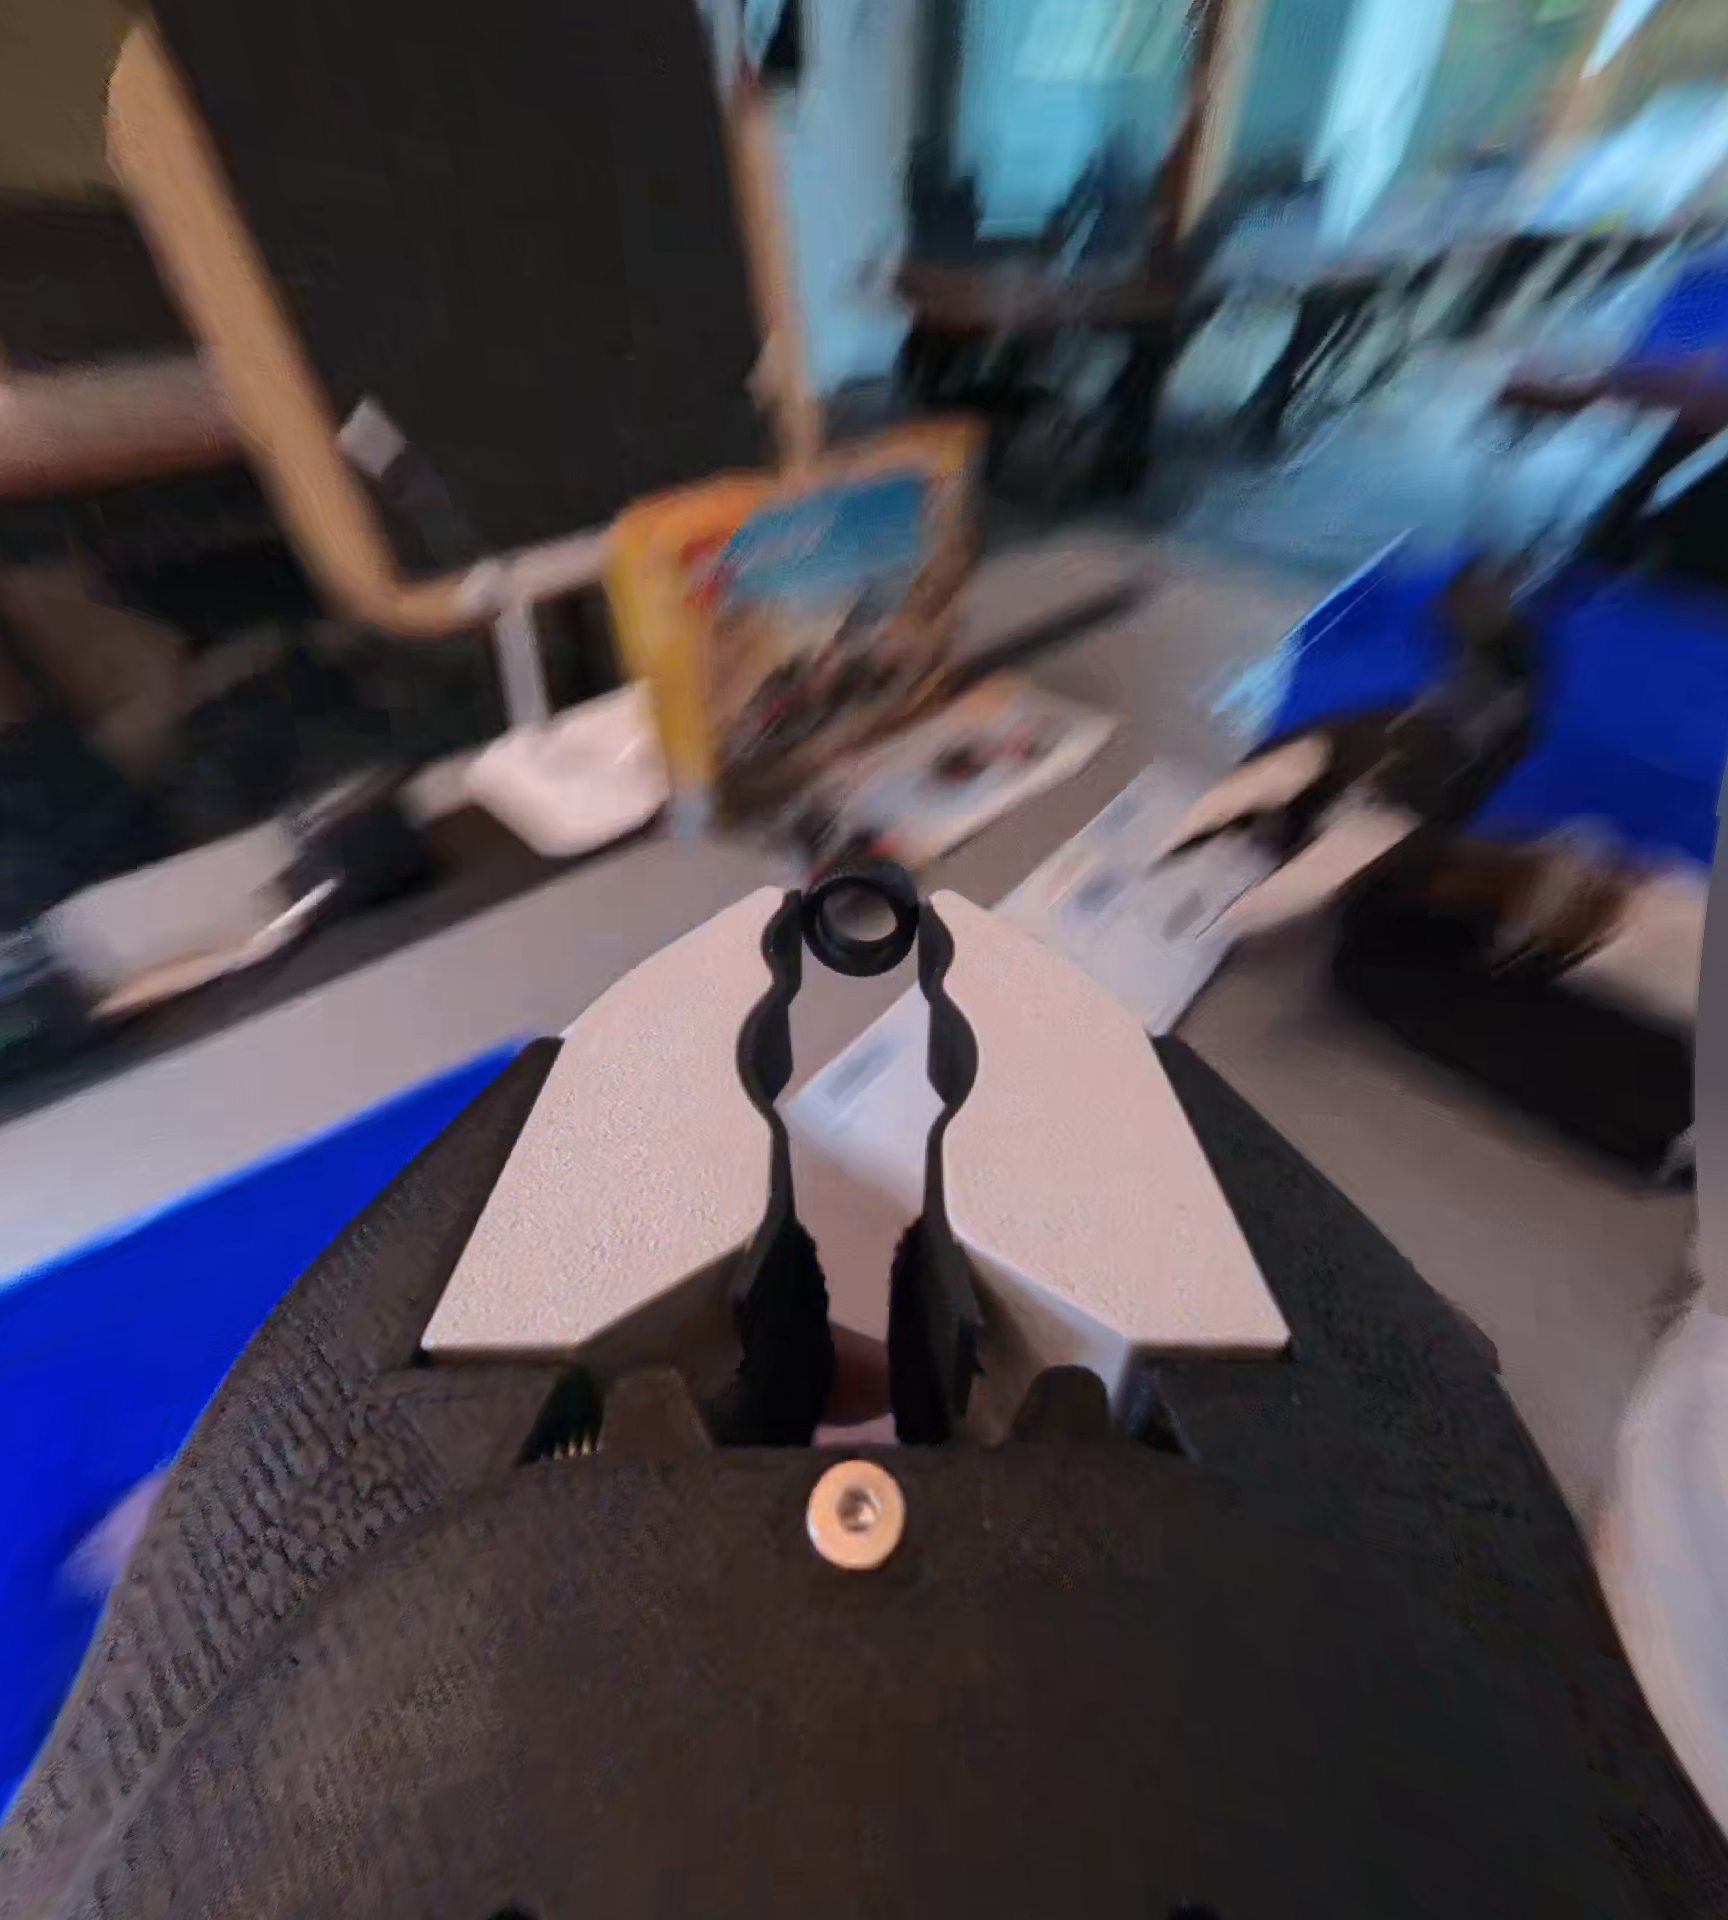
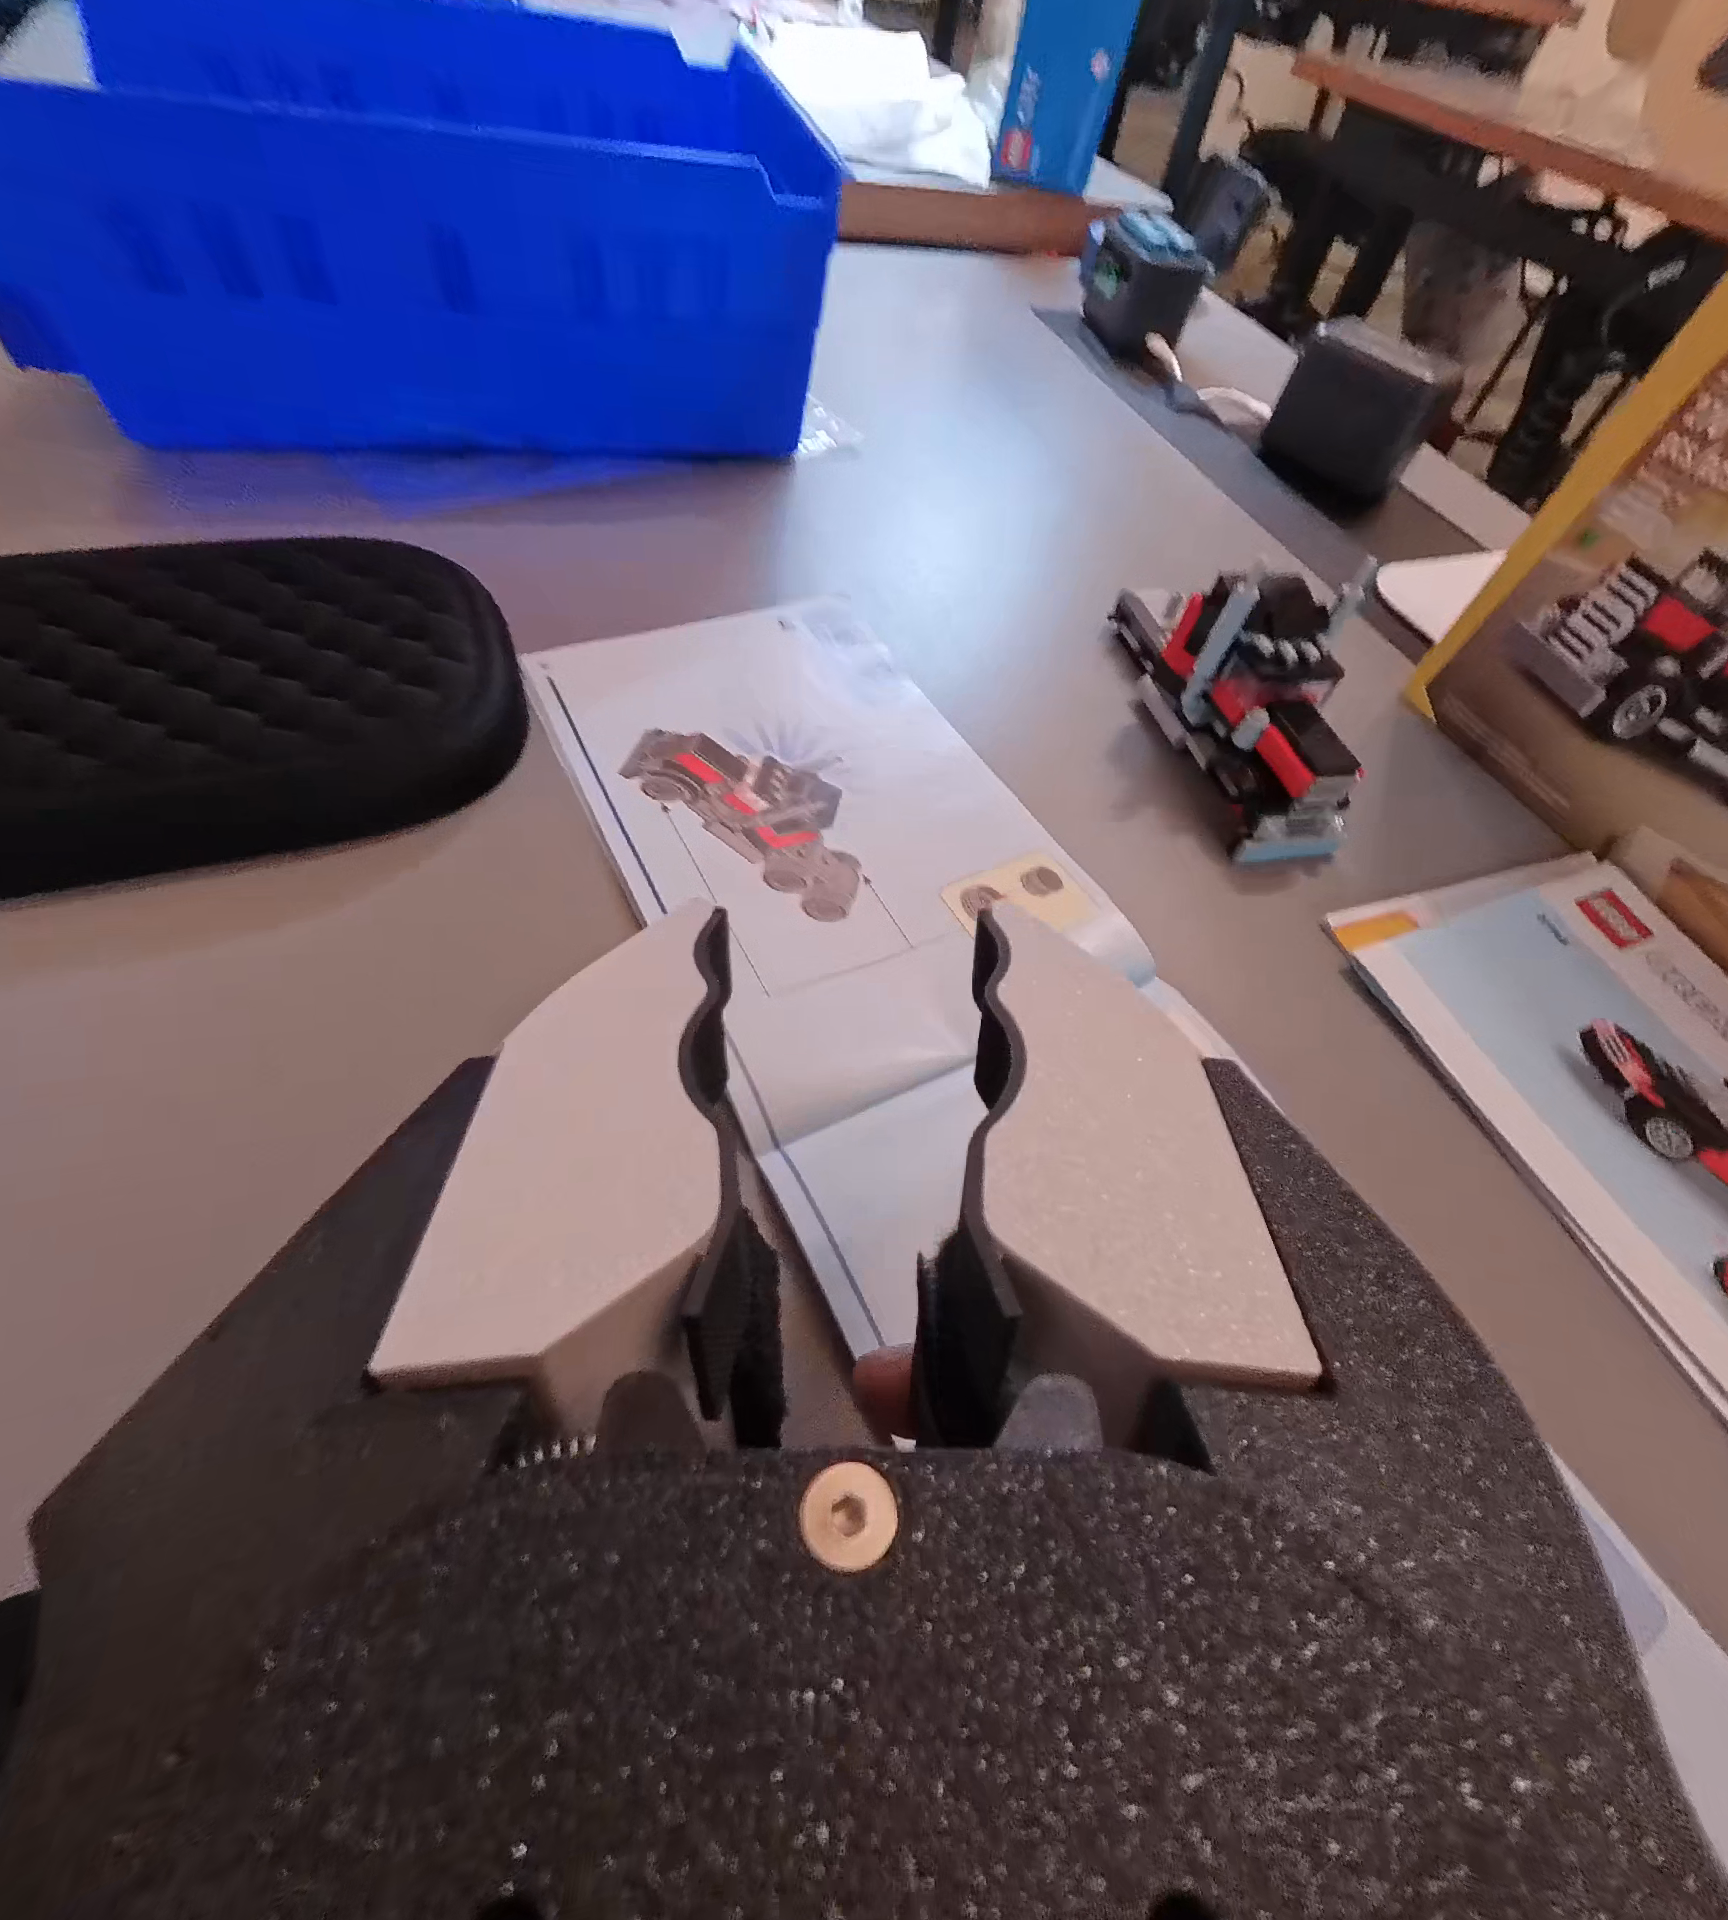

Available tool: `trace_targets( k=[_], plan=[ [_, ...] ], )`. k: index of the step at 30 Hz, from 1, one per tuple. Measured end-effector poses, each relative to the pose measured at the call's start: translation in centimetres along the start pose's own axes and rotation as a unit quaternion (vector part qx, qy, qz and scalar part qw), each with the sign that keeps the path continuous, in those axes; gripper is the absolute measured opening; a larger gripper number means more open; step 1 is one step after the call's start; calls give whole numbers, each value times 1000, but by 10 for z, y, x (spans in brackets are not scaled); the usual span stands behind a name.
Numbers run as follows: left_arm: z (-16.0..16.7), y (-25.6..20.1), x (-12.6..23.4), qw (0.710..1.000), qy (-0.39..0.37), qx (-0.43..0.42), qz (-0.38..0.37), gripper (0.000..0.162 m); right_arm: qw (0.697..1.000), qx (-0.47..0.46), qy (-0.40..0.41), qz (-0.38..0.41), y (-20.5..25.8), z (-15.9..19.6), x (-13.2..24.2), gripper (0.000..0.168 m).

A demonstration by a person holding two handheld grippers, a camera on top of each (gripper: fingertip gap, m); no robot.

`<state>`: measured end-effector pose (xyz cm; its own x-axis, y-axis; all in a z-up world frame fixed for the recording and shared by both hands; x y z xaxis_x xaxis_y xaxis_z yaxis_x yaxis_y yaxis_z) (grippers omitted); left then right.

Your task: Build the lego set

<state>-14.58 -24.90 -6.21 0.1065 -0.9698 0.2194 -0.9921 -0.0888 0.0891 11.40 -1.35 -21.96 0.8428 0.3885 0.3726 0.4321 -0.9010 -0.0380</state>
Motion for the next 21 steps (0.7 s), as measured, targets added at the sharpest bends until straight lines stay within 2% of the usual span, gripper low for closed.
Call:
trace_targets(
  k=[2, 5, 8, 11, 15, 17, 21],
  plan=[
    [-23, -44, -3, 989, -79, 78, 100, 22, 1000, 16, -19, -11, 4, -6, 1, 45],
    [-26, -92, -20, 968, -99, 138, 185, 21, 997, 43, -56, -33, 13, -16, 4, 44],
    [-2, -132, -47, 934, -64, 230, 267, 21, 987, 72, -126, -74, 25, -39, 7, 44],
    [29, -159, -69, 867, -13, 356, 348, 21, 969, 108, -185, -124, 39, -69, 12, 41],
    [53, -168, -87, 785, 20, 468, 405, 22, 953, 146, -199, -177, 47, -96, 8, 40],
    [59, -171, -90, 769, 31, 483, 417, 22, 949, 157, -191, -196, 48, -101, 2, 40],
    [62, -173, -93, 761, 40, 488, 426, 22, 944, 184, -163, -221, 53, -103, -12, 37]
  ],
)
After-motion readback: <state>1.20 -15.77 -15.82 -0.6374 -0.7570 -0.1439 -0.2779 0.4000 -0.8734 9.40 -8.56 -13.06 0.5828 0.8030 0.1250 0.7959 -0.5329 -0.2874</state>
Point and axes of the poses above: each gripper's, where its closed fingertips meet, x back along the fingers, z out of its underside, y = z × x across the jaws, the point moved 6 cm from there along x, back along the fingers, and after that the axes turned 15 degrees about -z, right-handed, at the moved point
